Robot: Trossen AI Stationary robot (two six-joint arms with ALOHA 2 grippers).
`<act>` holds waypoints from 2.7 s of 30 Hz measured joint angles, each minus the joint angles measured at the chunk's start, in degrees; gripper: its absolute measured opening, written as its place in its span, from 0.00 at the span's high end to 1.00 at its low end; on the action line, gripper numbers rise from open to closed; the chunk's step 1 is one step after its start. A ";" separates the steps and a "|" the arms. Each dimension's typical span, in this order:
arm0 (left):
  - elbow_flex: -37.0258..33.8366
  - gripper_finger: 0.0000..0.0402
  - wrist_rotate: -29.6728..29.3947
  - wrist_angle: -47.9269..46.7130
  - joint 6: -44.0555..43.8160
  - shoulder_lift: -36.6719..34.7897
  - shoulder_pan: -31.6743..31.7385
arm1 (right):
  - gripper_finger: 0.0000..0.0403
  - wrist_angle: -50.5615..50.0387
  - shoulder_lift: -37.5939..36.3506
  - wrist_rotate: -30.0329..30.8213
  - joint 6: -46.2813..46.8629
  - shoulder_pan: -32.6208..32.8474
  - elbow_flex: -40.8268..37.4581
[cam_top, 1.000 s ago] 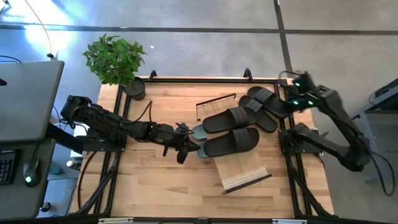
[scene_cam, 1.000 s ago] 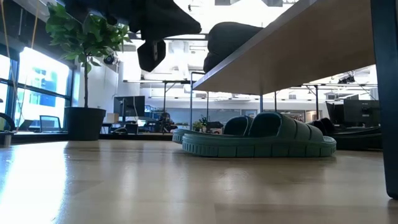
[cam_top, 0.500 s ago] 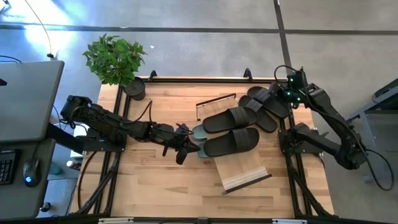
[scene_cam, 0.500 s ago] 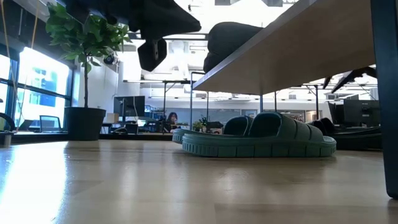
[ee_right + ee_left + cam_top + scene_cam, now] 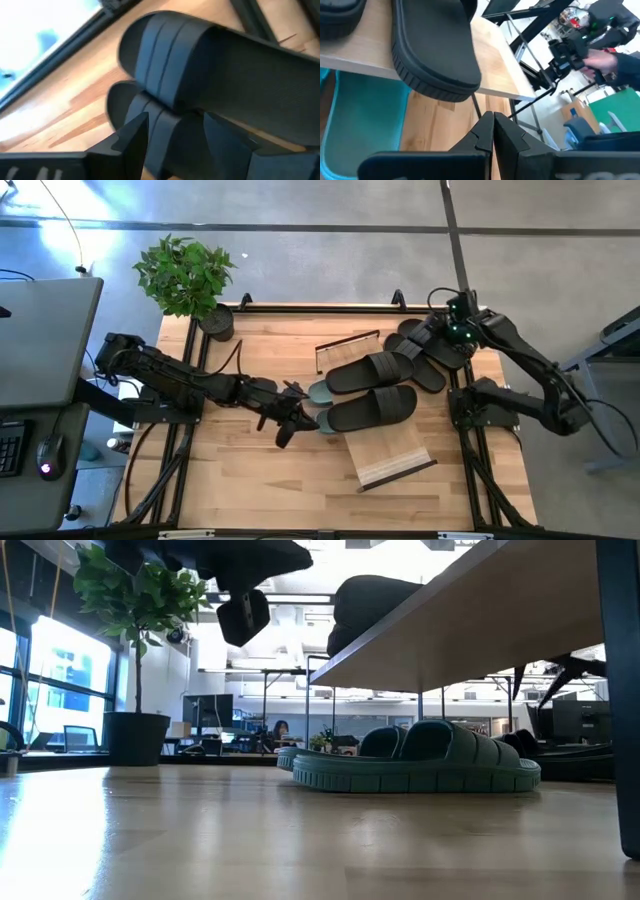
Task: Pick and place slides into the shelf
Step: Put the black slides under the shelf
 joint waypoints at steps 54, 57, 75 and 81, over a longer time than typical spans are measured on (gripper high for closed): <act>0.01 1.00 1.84 -4.26 -0.24 -0.35 0.00 | 1.00 31.10 -9.00 12.78 7.72 0.70 -16.48; 0.01 1.00 1.84 -4.28 -0.22 -0.35 0.00 | 1.00 27.76 -13.87 15.16 7.70 0.70 -16.48; 0.02 1.00 4.48 -4.31 -0.11 -0.35 0.00 | 1.00 31.97 -36.23 14.36 4.66 0.68 -10.92; 0.02 1.00 6.78 -6.40 0.00 -0.35 -1.34 | 1.00 32.00 -36.39 6.79 2.34 0.70 -0.82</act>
